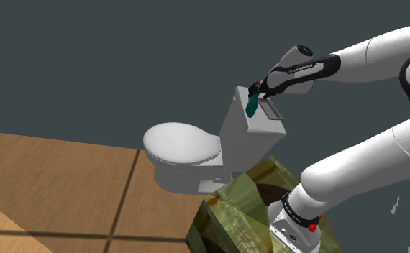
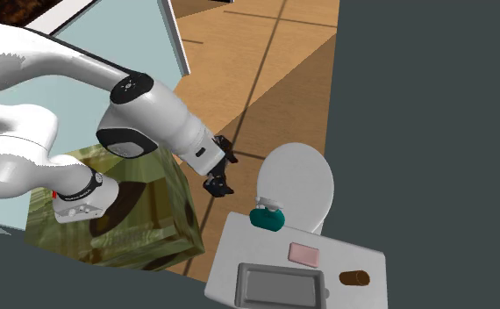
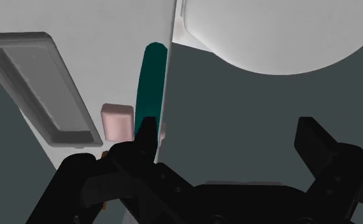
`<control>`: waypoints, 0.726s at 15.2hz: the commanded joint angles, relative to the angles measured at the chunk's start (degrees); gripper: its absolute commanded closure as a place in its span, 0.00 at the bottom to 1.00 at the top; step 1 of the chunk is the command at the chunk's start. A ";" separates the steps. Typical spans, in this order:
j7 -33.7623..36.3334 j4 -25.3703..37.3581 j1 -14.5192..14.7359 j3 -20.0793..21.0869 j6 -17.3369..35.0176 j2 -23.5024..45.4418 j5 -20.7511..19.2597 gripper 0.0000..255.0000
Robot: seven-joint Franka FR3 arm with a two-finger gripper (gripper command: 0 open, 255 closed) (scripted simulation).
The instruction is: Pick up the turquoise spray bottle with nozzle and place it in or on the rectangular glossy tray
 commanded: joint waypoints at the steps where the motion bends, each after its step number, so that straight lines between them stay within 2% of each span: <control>1: 0.93 1.67 -0.95 -0.64 3.84 4.18 -0.24 0.00; 7: 3.40 6.89 -3.46 -2.56 14.18 16.39 0.16 0.00; 11: 2.00 8.72 -4.31 -1.91 16.66 20.43 2.42 0.00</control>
